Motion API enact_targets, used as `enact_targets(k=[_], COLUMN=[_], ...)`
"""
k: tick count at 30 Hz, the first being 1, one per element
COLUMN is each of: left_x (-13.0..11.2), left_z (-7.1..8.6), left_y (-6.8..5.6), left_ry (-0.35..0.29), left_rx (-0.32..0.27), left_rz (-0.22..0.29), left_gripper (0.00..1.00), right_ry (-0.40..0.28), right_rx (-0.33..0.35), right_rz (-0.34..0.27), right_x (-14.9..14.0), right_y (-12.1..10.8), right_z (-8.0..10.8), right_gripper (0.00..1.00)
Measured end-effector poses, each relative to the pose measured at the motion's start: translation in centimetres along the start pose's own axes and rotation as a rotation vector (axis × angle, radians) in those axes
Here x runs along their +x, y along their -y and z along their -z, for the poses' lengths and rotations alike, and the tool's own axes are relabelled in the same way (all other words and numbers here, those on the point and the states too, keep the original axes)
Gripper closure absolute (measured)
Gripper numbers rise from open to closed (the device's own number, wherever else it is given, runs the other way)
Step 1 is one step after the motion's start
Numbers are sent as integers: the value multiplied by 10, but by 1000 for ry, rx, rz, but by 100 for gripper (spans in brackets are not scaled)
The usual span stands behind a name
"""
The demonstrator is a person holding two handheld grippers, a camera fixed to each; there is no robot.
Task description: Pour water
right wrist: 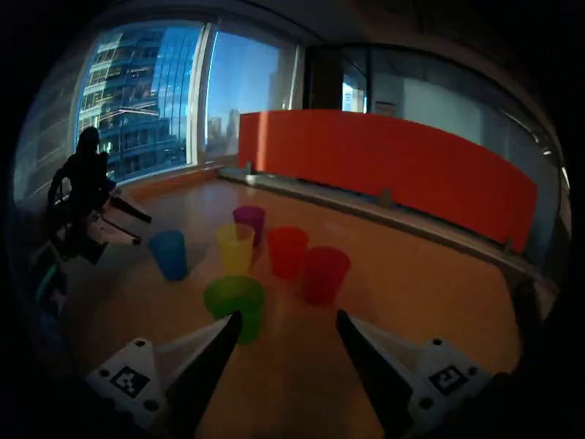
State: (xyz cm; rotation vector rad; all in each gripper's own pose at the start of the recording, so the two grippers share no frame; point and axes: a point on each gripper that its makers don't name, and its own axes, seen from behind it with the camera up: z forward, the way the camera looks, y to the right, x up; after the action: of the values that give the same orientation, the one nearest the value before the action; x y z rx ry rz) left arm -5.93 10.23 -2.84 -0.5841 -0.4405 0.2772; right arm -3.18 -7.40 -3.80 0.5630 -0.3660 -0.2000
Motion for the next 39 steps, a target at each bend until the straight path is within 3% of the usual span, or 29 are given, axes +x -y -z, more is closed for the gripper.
enact_targets(k=[5,14,24,32,39], left_x=[20,61,102,117,120], left_z=[9,35,68,85,83], left_y=[13,50,70,85,88], left_ry=[-86,-273,-451,-517,-532], left_rx=[60,230,360,468,485], left_rz=[28,88,151,171,200], left_gripper=[9,9,9,9,9], right_ry=[-96,-240,-418,-515,-541], right_rx=[-97,-264,-419,-551,-636], right_rz=[-27,-105,-201,-235,-254], right_x=[25,56,87,98,99], right_y=[-17,-53,-89,-112,-122], right_z=[5,19,52,79,90], right_gripper=[1,0,1,1,1])
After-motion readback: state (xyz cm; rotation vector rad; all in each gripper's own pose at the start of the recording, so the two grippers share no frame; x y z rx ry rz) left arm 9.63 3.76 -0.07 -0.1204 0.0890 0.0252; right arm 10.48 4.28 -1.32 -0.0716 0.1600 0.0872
